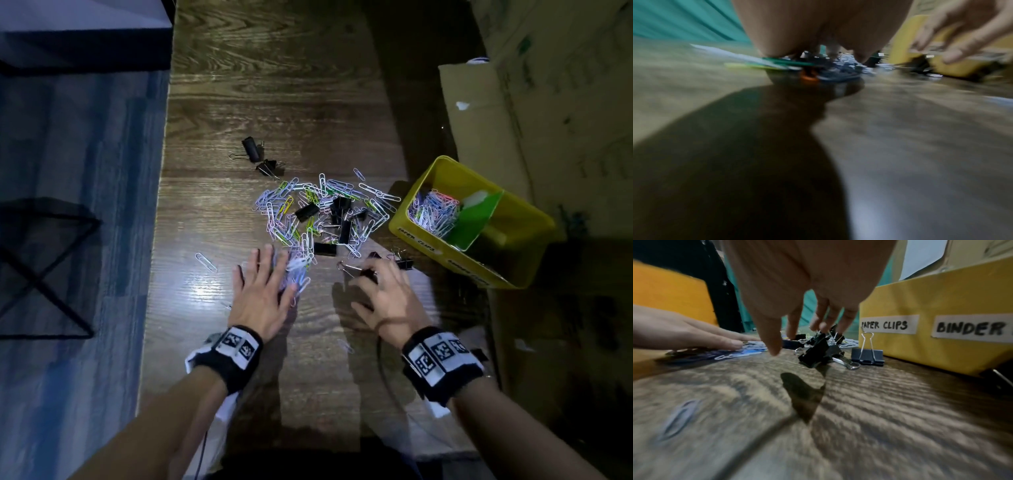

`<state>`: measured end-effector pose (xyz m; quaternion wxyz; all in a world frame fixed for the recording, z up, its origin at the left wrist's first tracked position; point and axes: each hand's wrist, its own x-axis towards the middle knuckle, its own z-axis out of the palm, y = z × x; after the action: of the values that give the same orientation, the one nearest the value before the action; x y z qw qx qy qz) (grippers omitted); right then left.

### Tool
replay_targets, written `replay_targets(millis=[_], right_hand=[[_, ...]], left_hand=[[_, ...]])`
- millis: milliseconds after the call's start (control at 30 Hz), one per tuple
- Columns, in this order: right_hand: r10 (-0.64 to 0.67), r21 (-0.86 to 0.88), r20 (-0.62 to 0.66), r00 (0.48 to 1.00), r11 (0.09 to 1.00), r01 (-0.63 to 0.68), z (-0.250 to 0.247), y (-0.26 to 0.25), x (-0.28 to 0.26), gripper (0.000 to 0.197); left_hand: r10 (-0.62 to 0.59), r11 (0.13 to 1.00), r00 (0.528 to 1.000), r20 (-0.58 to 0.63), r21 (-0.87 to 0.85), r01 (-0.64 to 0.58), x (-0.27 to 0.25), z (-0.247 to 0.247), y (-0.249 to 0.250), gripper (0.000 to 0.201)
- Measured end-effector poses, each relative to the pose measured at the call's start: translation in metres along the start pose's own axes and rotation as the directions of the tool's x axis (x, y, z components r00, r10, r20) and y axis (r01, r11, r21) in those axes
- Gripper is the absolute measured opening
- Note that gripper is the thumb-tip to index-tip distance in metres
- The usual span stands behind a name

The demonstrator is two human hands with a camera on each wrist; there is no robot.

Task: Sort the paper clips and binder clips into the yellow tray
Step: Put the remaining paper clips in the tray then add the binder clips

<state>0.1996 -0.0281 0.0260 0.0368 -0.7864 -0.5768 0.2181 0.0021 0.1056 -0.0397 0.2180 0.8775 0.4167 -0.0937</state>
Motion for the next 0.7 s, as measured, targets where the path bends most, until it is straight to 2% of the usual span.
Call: replay_targets(millis=[67,133,167,200,233,300,367,400,467,533,633,700], right_hand=[[-0.104,0.031,0.083,0.991,0.994,0.102,0.009,0.000,-0.015,0.020],[-0.154,0.079,0.297,0.942,0.987,0.137,0.020,-0.003,-0.026,0.017],[-0.167,0.073,0.381,0.909,0.986,0.150,0.025,-0.005,-0.030,0.015],[-0.184,0.079,0.398,0.899,0.983,0.166,0.030,-0.007,-0.032,0.010],[-0.203,0.100,0.370,0.906,0.979,0.179,0.033,-0.008,-0.031,0.007],[-0.206,0.123,0.349,0.914,0.977,0.174,0.037,-0.015,-0.023,0.008],[-0.211,0.110,0.336,0.918,0.977,0.184,0.037,-0.022,-0.011,0.020],[-0.216,0.120,0.299,0.929,0.975,0.188,0.035,-0.026,-0.006,0.022],[-0.260,0.094,0.208,0.943,0.965,0.246,0.033,-0.035,0.005,0.019],[-0.285,0.065,0.097,0.954,0.958,0.280,0.032,-0.042,0.012,0.014],[-0.227,0.104,0.017,0.974,0.969,0.224,0.031,-0.044,0.016,0.044],[-0.155,0.097,0.075,0.985,0.984,0.148,0.031,-0.044,0.016,0.073]], left_hand=[[0.028,0.999,0.999,0.037,0.016,-0.028,-0.017,0.009,0.014,0.066],[0.084,0.996,0.995,0.054,0.012,-0.085,-0.030,0.012,0.022,0.065],[0.115,0.993,0.993,0.033,-0.016,-0.114,-0.033,0.008,0.021,0.064],[0.123,0.991,0.992,-0.013,-0.048,-0.124,-0.033,0.002,0.016,0.062],[0.095,0.992,0.993,-0.073,-0.081,-0.101,-0.031,-0.004,0.007,0.060],[-0.067,0.988,0.984,-0.166,-0.149,0.043,-0.022,-0.016,-0.020,0.062],[-0.231,0.963,0.963,-0.138,-0.170,0.207,-0.009,-0.023,-0.052,0.067],[-0.267,0.956,0.958,-0.107,-0.156,0.249,-0.005,-0.024,-0.062,0.068],[-0.235,0.965,0.970,-0.067,-0.135,0.224,-0.005,-0.020,-0.061,0.070],[-0.108,0.984,0.993,-0.050,-0.146,0.100,-0.016,-0.010,-0.039,0.070],[0.065,0.985,0.998,0.007,-0.163,-0.063,-0.040,0.011,0.004,0.069],[0.118,0.977,0.992,0.044,-0.183,-0.108,-0.044,0.017,0.022,0.074]])
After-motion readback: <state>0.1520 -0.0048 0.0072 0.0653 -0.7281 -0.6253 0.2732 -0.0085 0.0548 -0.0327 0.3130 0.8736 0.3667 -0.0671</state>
